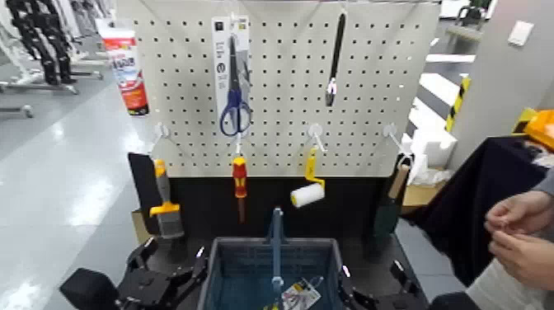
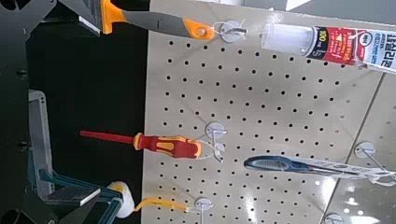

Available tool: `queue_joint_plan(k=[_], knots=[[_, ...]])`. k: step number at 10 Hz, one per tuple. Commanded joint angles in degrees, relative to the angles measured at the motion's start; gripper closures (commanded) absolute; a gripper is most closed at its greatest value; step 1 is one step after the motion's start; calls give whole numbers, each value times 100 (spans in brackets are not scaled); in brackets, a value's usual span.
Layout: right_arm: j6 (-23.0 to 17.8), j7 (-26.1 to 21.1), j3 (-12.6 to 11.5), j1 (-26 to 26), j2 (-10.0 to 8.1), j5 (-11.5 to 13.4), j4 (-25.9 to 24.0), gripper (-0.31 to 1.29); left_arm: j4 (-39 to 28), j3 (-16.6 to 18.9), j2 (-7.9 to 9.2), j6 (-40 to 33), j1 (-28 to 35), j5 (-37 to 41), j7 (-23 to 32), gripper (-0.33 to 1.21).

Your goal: Put the black wrench into the crate.

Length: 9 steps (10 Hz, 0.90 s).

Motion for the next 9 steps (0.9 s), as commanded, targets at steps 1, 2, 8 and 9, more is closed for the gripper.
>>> queue_joint_plan(k=[1, 2, 8, 9], knots=[[-9, 0, -1, -10, 0, 0, 0, 15, 9, 3, 0, -24, -5, 9, 0, 11], [-9, 0, -9, -18, 0, 0, 0, 15, 18, 3, 0, -33, -5, 27, 0, 11], [229, 360, -273, -300, 0, -53, -44, 18, 26, -14, 0, -33, -32, 36, 0, 11], [325, 483, -317, -396, 0, -97, -53, 17, 35, -14, 0, -33, -40, 36, 0, 11]])
